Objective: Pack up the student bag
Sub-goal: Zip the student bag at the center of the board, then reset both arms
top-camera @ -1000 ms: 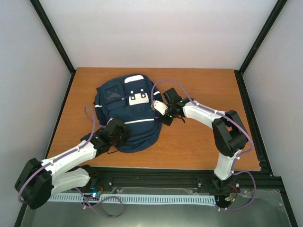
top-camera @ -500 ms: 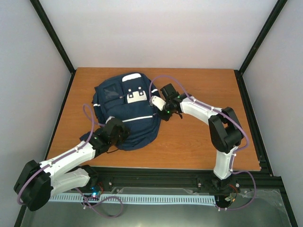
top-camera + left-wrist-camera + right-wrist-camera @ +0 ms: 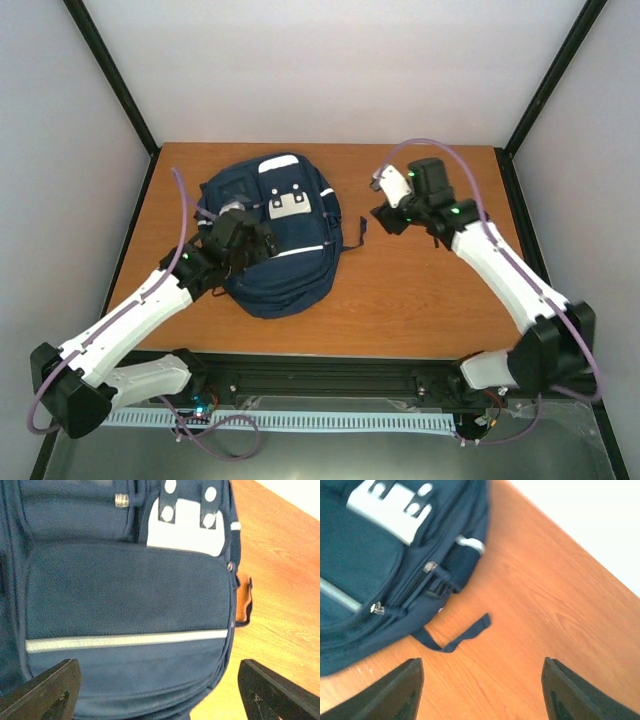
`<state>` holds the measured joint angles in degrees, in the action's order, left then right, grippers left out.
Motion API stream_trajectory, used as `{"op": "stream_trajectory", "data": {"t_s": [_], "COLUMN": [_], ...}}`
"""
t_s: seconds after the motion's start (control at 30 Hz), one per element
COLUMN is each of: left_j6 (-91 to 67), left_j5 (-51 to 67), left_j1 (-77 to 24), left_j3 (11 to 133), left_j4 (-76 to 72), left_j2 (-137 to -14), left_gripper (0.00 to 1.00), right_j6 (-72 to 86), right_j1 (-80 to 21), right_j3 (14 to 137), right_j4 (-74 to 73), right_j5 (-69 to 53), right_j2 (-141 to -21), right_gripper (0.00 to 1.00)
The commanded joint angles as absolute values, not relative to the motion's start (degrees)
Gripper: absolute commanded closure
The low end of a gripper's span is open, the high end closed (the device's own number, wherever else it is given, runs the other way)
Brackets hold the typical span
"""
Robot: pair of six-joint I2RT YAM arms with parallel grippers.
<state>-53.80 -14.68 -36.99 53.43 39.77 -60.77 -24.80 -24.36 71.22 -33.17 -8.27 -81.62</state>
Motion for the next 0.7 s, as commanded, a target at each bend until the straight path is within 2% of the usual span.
{"op": "stream_trajectory", "data": {"t_s": [0.0, 0.03, 0.07, 0.1, 0.27, 0.37, 0.5, 0.67], "left_j6": [-40.34, -38.33, -36.51, -34.56, -22.44, -19.76, -19.12, -20.94], "left_j5": [-23.08, -24.26, -25.71, -27.12, -34.83, -40.42, -39.69, -41.3], "left_j1": [-36.46, -36.47, -36.41, -36.39, -36.3, -36.3, -36.21, -36.17], "left_j3": [63.79, 65.92, 68.1, 69.92, 72.61, 65.8, 55.68, 51.79], "left_j4": [49.61, 50.58, 51.63, 52.42, 49.45, 42.22, 33.55, 31.06], "left_j2": [-63.56, -64.27, -64.86, -65.35, -65.42, -62.23, -56.79, -52.51], "left_gripper": [0.09, 0.08, 0.05, 0.01, 0.0, 0.0, 0.0, 0.0], "right_j6": [-18.17, -16.32, -13.75, -12.34, -9.38, -5.98, -5.24, -4.41], "right_j1": [-19.15, -17.26, -16.32, -15.95, -15.88, -15.88, -15.87, -14.73], "right_j3": [68.35, 67.58, 66.55, 65.88, 61.22, 57.08, 50.25, 46.86], "right_j4": [-31.22, -29.96, -28.76, -28.09, -26.05, -23.86, -18.69, -16.31], "right_j5": [-6.27, -5.89, -4.9, -3.26, -3.04, -1.29, 0.58, 0.31], "right_j2": [-71.5, -68.98, -66.64, -64.56, -57.0, -53.99, -49.11, -49.67], "right_gripper": [0.22, 0.03, 0.0, 0.0, 0.0, 0.0, 0.0, 0.0]}}
